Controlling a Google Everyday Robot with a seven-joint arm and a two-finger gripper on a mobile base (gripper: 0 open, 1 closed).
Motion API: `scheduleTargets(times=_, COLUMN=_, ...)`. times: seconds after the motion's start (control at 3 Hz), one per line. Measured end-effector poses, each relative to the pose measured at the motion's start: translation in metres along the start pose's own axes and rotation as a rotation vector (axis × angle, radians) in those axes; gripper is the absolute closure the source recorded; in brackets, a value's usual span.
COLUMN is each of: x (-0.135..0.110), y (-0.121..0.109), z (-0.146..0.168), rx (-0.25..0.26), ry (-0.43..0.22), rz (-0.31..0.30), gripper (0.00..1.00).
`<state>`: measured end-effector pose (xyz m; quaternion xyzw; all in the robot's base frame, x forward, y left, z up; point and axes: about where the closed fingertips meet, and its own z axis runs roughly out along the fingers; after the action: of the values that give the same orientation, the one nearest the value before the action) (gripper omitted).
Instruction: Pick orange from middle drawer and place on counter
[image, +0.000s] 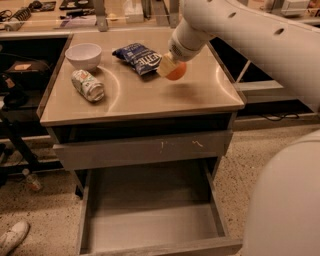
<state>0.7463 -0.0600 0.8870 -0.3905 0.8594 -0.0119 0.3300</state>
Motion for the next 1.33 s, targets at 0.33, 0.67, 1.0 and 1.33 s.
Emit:
scheduleTargets(times=0.33, x=0.001, y=0.019, z=0.022, rx=-0.058, ry=-0.005, rz=-0.025, gripper=1.0)
scheduleTargets(times=0.67, x=0.015, y=0.045, z=0.042, rx=-0.129, ry=-0.016, rz=-0.018, gripper=1.0)
scheduleTargets(times=1.0, x=0.013, y=0.044, z=0.039, rx=-0.13, ry=-0.016, rz=-0.017, gripper=1.0)
scheduleTargets(times=1.33, x=0.013, y=0.044, z=0.039, rx=-0.13, ry=-0.016, rz=-0.018, gripper=0.81)
